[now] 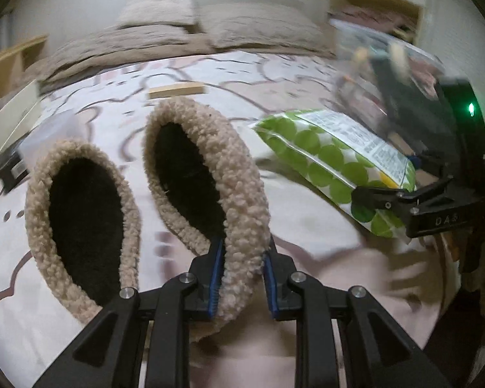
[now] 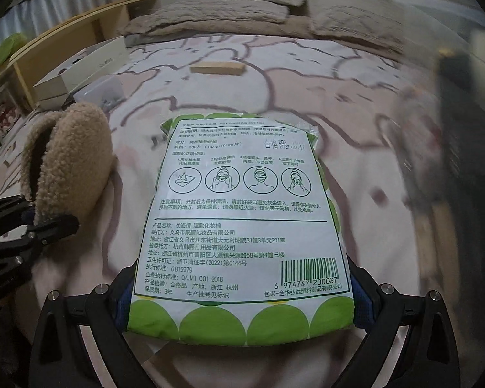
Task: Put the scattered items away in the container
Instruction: 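Lift the headband with the left gripper while the right carries the pack toward the bin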
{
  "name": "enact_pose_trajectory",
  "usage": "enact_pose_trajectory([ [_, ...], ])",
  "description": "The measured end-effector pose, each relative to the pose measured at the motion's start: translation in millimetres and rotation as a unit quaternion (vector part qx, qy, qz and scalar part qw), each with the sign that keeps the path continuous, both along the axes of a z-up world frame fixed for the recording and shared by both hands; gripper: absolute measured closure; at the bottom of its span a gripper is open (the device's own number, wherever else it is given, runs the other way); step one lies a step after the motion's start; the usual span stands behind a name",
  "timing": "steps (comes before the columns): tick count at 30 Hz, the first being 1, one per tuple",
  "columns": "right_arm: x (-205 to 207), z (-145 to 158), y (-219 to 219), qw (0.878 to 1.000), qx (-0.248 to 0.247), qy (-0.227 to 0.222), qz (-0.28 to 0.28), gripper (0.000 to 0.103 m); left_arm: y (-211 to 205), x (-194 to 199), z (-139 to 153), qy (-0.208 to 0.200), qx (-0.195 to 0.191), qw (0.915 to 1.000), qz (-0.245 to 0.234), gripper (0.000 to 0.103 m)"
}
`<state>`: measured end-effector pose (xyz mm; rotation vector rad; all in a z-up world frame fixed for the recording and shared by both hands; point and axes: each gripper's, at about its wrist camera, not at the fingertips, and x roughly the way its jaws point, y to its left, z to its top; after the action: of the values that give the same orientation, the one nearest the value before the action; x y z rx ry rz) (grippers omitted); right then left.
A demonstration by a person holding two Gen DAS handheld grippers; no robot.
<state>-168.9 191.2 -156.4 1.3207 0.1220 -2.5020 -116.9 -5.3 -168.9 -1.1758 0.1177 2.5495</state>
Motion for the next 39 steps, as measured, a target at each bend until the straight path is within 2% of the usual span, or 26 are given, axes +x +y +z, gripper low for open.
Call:
enact_pose_trajectory([
  [4, 23.9, 2.5, 27.9, 0.999, -0.013, -0.004, -0.038, 0.003, 22.6, 20.4, -5.2, 0.005, -0.028, 0.9992, -0.029, 0.081],
  [9, 45.0, 3.7, 45.8, 0.998, -0.016, -0.003, -0.061, 0.003, 25.4, 41.2, -1.7, 0.033, -0.049, 0.9982, -0.010, 0.084],
  [13, 52.7, 7.2, 50.8, 0.998, -0.034, 0.003, -0.055, 0.003, 22.6, 50.1, 12.2, 0.069, -0.067, 0.9952, 0.016, 0.086],
  [22, 67.6, 24.8, 42.0, 0.997, -0.068, 0.040, -0.022, 0.003, 24.9, 65.1, 35.4, 0.115, -0.090, 0.9887, 0.032, 0.086],
  [29, 78.7, 35.9, 41.0, 0.995, -0.080, 0.058, -0.013, 0.003, 34.3, 80.1, 44.6, 0.138, -0.117, 0.9833, 0.022, 0.086],
  [34, 81.5, 33.2, 46.9, 0.995, -0.083, 0.055, -0.019, 0.003, 52.1, 82.7, 28.9, 0.126, -0.130, 0.9834, -0.008, 0.086],
  [37, 85.6, 30.9, 50.7, 0.995, -0.084, 0.052, -0.024, 0.003, 59.9, 85.3, 17.5, 0.123, -0.135, 0.9830, -0.016, 0.074],
  [38, 86.1, 30.3, 51.7, 0.995, -0.084, 0.051, -0.025, 0.003, 61.6, 86.4, 16.1, 0.122, -0.136, 0.9831, -0.018, 0.058],
  [39, 86.8, 29.8, 52.8, 0.995, -0.085, 0.049, -0.026, 0.003, 62.2, 88.4, 16.1, 0.123, -0.134, 0.9831, -0.019, 0.034],
])
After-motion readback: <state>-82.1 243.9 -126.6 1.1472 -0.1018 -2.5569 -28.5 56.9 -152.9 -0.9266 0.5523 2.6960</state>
